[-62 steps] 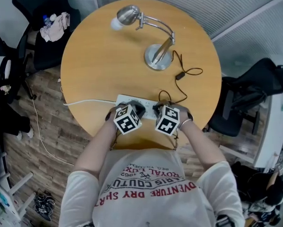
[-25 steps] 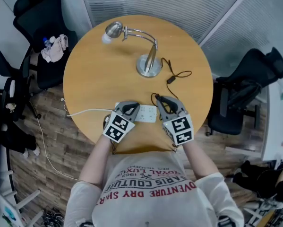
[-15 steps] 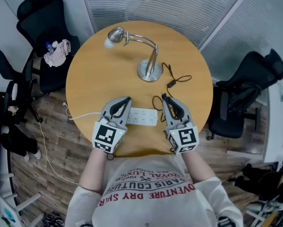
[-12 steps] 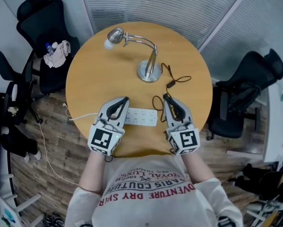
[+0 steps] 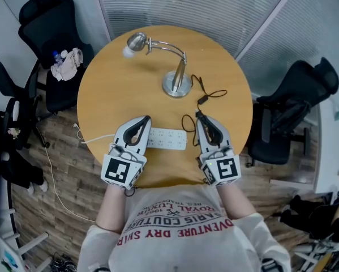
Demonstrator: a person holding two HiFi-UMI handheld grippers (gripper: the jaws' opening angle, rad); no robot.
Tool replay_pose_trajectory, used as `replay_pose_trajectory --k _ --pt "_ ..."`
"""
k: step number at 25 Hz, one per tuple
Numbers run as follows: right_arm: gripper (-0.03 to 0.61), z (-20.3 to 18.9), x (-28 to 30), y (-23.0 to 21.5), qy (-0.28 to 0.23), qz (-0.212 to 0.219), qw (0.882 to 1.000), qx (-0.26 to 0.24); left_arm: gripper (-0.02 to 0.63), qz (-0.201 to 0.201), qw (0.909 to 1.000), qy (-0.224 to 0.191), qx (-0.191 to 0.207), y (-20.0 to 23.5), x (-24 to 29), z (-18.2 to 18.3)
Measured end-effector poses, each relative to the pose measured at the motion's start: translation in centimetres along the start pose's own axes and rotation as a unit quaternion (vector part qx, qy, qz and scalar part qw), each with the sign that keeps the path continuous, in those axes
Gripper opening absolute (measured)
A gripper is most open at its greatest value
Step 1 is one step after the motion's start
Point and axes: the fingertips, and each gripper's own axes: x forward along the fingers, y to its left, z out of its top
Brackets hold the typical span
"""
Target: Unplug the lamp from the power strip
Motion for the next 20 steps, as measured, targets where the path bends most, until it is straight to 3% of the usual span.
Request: replay_pose_trajectory --k 20 --pt "0.072 -0.99 0.21 1.06 0.016 0.004 1.0 -0.019 0.028 -0.007 0.9999 0.007 -0.003 -0.71 -0.02 -0.29"
